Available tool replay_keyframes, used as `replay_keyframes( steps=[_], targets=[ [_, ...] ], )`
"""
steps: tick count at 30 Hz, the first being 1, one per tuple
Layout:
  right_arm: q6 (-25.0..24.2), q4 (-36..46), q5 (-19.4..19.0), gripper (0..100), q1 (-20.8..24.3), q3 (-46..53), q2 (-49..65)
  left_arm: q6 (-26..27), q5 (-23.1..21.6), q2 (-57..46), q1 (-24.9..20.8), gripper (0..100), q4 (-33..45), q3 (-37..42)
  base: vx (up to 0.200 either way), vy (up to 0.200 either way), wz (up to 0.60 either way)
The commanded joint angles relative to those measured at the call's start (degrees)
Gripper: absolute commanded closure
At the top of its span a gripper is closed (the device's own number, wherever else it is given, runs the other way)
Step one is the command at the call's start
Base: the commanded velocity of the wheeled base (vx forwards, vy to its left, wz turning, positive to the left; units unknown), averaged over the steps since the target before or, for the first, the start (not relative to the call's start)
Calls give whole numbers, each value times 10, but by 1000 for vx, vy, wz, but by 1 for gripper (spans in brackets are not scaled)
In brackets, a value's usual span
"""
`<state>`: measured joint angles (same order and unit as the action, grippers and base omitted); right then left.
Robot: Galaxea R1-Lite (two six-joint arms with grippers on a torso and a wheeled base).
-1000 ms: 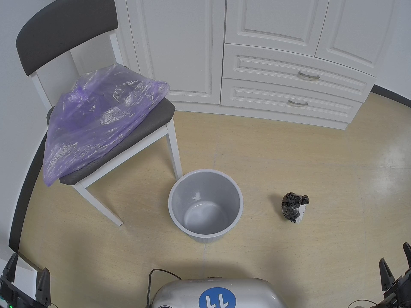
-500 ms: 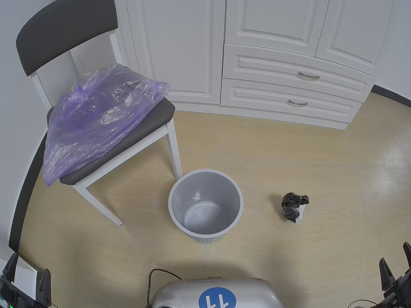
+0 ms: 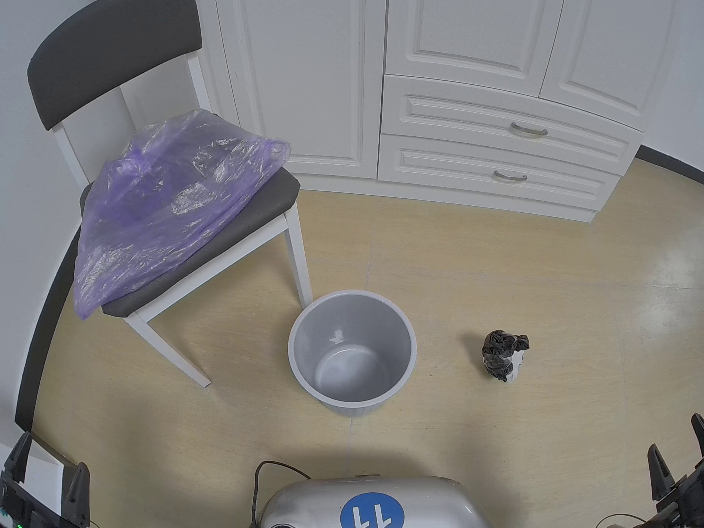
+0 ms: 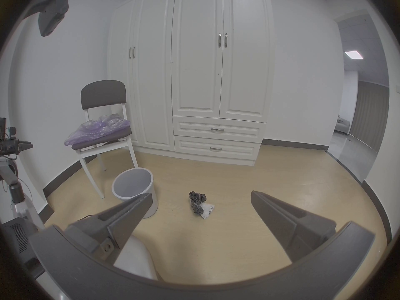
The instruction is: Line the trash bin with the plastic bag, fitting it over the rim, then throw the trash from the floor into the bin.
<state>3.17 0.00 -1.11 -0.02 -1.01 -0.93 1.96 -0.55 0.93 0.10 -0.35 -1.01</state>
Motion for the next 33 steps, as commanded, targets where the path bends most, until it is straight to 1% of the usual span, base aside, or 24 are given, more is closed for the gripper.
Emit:
replay_keyframes(
  steps=[1, 2, 3, 8, 9, 10, 11, 12, 13, 15, 17, 18, 19, 20, 21, 22, 23, 24, 25, 27, 28, 29, 31, 33],
  targets=[
    [-14, -2, 1, 0, 0, 10, 9, -39, 14, -8, -1, 0, 2, 10, 0, 0, 0],
    [-38, -4, 7, 0, 0, 10, 9, -71, 32, -8, 0, 0, 1, 10, 0, 0, 0],
    [-44, -4, 11, 0, 1, 10, 9, -71, 36, -8, 0, 0, 1, 10, 0, 0, 0],
    [-33, -5, 20, 0, -1, 10, 9, -45, 34, -9, 1, 0, -2, 10, 0, 0, 0],
    [32, -56, 4, 0, -1, -7, 9, 10, 6, -9, 2, 0, -11, 10, 0, 0, 0],
    [77, -98, -27, 0, 1, -32, 8, 15, -11, -9, 1, 0, -11, 10, 0, 0, 0],
    [90, -114, -55, 0, 3, -45, 0, 13, -12, -9, 1, 0, -11, 10, 0, 0, 0],
    [90, -111, -79, 0, 2, -54, -9, 11, -11, -9, 2, 0, -11, 10, 0, 0, 0],
    [90, -102, -91, 0, -4, -60, -25, 9, -10, -9, 2, 0, -11, 10, 0, 0, 0],
    [69, -83, -90, 0, -13, -66, -65, 1, -9, -9, 2, 0, -13, 10, 0, 0, 0],
    [7, -78, -87, 0, -16, -79, -97, -4, -12, -8, -1, 0, -23, -1, 0, 0, 0],
    [-4, -76, -87, 0, -18, -83, -103, -9, -16, -7, -1, 0, -29, -10, 0, 0, 0],
    [-30, -76, -87, 0, -20, -96, -127, -38, -24, 7, -5, 0, -51, -58, 0, 0, 0],
    [-40, -76, -87, 0, -20, -109, -157, -79, -40, 32, -19, 0, -59, -111, 0, 0, 0],
    [-42, -80, -88, 0, -22, -117, -187, -100, -52, 62, -33, 0, -54, -151, 0, 0, 0],
    [-42, -86, -88, 0, -24, -130, -225, -93, -55, 100, -47, 0, -36, -187, 0, 0, 0],
    [-42, -87, -88, 0, -24, -135, -235, -86, -54, 113, -49, 0, -29, -196, 0, 0, 0],
    [-38, -91, -88, 0, -23, -152, -265, -64, -45, 153, -50, 0, -8, -212, 0, 0, 0],
    [-34, -98, -88, 0, -22, -174, -305, -41, -27, 216, -48, 0, 9, -222, 0, 0, 0],
    [-32, -108, -87, 0, -20, -194, -349, -23, -1, 271, -45, 0, 11, -223, 0, 0, 0],
    [-32, -108, -87, 0, -20, -194, -349, -23, -1, 271, -45, 0, 11, -223, 0, 0, 0],
    [-32, -136, -83, 0, -18, -212, -402, 7, 48, 350, -41, 0, 4, -227, 0, 0, 0],
    [-32, -168, -68, 0, -13, -223, -443, 23, 71, 400, -36, 0, -24, -230, 0, 0, 0],
    [-32, -193, -44, 0, -4, -233, -472, 30, 75, 428, -33, 0, -51, -228, 0, 0, 0]
  ],
)
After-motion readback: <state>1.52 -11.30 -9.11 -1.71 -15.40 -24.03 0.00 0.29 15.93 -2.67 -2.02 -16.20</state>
